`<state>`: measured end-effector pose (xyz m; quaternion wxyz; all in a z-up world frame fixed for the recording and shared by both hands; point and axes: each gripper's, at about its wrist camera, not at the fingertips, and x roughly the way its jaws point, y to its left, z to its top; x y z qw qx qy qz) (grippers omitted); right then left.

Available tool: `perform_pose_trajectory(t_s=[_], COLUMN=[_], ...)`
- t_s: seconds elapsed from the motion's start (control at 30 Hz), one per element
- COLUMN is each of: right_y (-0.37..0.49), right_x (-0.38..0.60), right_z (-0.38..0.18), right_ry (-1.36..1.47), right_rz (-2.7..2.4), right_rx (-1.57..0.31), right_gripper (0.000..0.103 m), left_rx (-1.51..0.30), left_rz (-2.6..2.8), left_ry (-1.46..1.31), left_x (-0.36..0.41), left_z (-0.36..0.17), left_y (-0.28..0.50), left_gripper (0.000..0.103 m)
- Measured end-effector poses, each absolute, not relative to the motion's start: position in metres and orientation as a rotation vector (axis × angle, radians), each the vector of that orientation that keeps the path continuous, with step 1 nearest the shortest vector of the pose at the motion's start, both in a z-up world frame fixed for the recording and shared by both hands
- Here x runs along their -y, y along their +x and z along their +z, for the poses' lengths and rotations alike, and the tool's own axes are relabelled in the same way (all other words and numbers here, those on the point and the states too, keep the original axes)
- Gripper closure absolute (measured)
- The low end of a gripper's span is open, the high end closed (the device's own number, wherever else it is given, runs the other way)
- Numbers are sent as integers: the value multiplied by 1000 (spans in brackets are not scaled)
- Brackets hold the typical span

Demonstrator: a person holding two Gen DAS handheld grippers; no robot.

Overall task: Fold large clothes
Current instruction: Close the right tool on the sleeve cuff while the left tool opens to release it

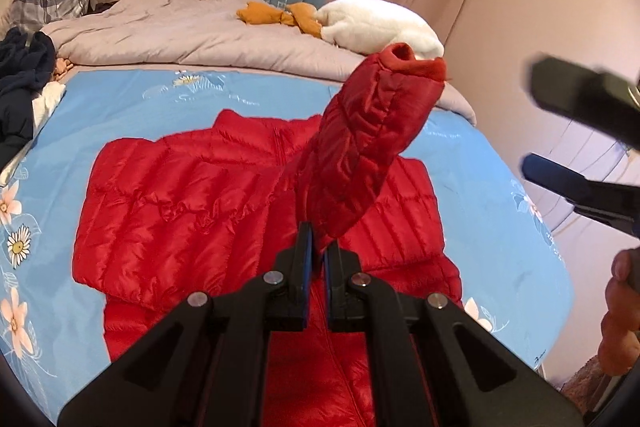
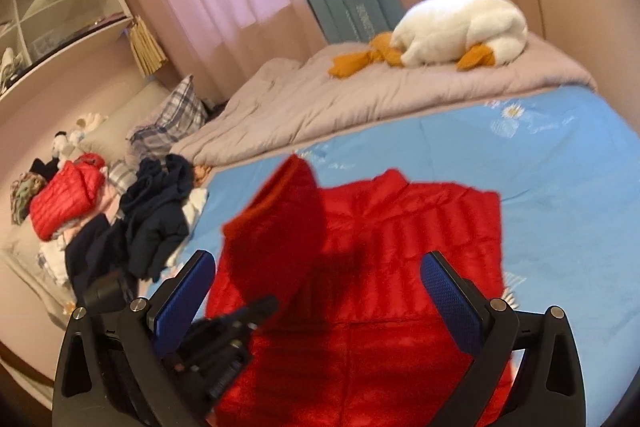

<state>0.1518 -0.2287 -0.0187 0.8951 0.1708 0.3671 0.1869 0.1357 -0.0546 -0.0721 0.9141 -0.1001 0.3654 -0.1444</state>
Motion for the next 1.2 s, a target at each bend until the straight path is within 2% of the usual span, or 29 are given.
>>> perform_pose_trajectory(t_s=[0.2, 0.27, 0.4, 0.6, 0.67, 0.77, 0.93, 1.2], right_y=[161, 165, 171, 179, 182, 180, 177, 177], right_x=[217, 214, 209, 207, 205, 203, 199, 195], right_z=[-26, -28, -34, -43, -44, -44, -39, -32], right_ry=[365, 355, 334, 347, 342, 320, 280, 241], right_rz=[398, 388, 365, 382, 390, 393, 391, 400], right_rx=[-800, -821, -850, -895, -899, -891, -863, -833], right_gripper=[1, 7, 11, 43, 65, 83, 90, 91], left_rx=[-770, -773, -776, -780, -782, -783, -784, -779], left_rz=[-311, -315, -321, -326, -325, -325, -327, -339], left_ry=[-198, -204, -210, -217, -221, -230, -253, -285], left_x=[62, 62, 64, 64, 63, 62, 59, 51], left_z=[-78, -81, -84, -86, -85, -85, -83, -77], left_y=[135, 134, 135, 135, 134, 135, 135, 133], left_gripper=[99, 99, 99, 99, 99, 98, 97, 93])
